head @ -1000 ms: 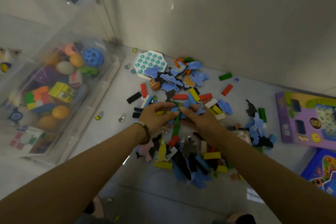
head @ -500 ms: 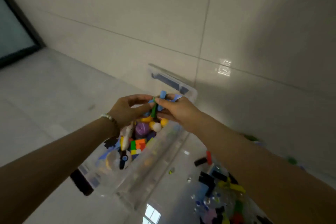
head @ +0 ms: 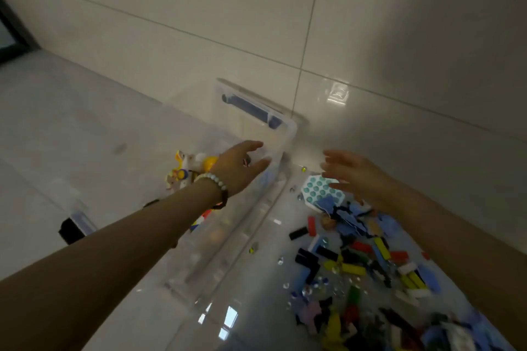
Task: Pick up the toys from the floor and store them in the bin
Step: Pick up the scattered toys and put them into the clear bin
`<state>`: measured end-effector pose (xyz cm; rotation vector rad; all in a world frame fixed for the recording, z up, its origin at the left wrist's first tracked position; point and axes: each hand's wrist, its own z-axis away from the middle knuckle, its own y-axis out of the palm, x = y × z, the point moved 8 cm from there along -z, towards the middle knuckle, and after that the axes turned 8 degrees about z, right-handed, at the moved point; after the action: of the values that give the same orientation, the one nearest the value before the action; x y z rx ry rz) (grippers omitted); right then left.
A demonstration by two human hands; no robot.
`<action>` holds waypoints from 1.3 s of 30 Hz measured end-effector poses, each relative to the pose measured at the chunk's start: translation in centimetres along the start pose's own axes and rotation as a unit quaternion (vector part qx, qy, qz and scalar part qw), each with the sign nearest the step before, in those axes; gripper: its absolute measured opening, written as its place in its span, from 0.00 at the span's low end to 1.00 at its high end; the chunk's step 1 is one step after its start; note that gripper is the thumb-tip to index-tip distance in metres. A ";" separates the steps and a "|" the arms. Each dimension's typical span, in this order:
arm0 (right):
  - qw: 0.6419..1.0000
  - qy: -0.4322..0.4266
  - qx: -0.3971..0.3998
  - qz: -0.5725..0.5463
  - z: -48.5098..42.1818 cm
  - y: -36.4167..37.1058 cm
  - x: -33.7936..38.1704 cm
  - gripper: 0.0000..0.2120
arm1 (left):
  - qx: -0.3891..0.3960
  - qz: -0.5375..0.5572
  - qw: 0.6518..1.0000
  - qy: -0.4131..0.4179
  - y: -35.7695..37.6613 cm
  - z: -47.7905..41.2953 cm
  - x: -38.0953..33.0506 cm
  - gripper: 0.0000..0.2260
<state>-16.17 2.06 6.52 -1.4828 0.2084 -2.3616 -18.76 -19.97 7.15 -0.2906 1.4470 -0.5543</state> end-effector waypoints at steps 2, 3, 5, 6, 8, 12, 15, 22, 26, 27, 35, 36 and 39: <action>0.999 0.040 -0.025 0.027 1.9 -3.5 -4.6 0.22 | 0.022 -0.054 0.998 0.037 4.2 0.0 -2.2 0.20; 0.997 0.062 -0.034 0.032 3.0 -5.0 -7.2 0.21 | 0.015 -0.101 0.993 0.065 6.0 0.3 -3.3 0.20; 0.992 0.115 -0.045 0.039 5.6 -7.3 -12.7 0.21 | -0.003 -0.133 0.983 0.126 9.5 1.5 -4.8 0.18; 0.988 0.142 -0.047 0.037 6.9 -8.2 -15.6 0.23 | 0.008 -0.121 0.983 0.138 11.5 2.2 -4.8 0.17; 0.980 0.188 -0.056 0.029 9.4 -9.5 -21.1 0.26 | 0.077 -0.060 0.991 0.090 16.2 4.0 -3.2 0.18; 0.968 0.240 -0.073 -0.015 13.6 -9.7 -30.3 0.24 | 0.289 -0.113 0.949 -0.057 26.0 9.1 2.9 0.26; 0.968 0.238 -0.077 0.001 15.7 -8.7 -33.7 0.22 | 0.318 -0.153 0.929 -0.114 28.6 12.1 6.5 0.26; 0.972 0.217 -0.087 -0.019 17.9 -6.0 -37.4 0.31 | 0.335 -0.151 0.924 -0.108 30.1 16.5 10.5 0.29; 0.981 0.159 -0.113 -0.005 17.5 -5.1 -37.3 0.31 | 0.301 -0.141 0.937 -0.111 31.1 17.5 11.1 0.34; 0.983 0.148 -0.112 0.000 17.3 -4.9 -37.4 0.32 | 0.295 -0.142 0.938 -0.110 31.4 17.6 11.2 0.36; 0.986 0.144 -0.086 0.007 16.4 -1.6 -38.1 0.38 | 0.280 0.010 0.953 -0.118 34.7 18.1 9.5 0.31; 0.985 0.146 -0.088 0.002 16.2 -1.1 -38.1 0.38 | 0.270 0.023 0.954 -0.129 34.8 18.1 9.5 0.31; 0.985 0.140 -0.093 -0.036 15.4 -0.1 -37.7 0.33 | 0.266 0.043 0.947 -0.175 35.4 18.4 9.9 0.30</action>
<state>12.47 16.71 -18.40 -1.2463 0.4642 -2.6689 6.03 2.07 -17.08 0.1012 0.9174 -0.7560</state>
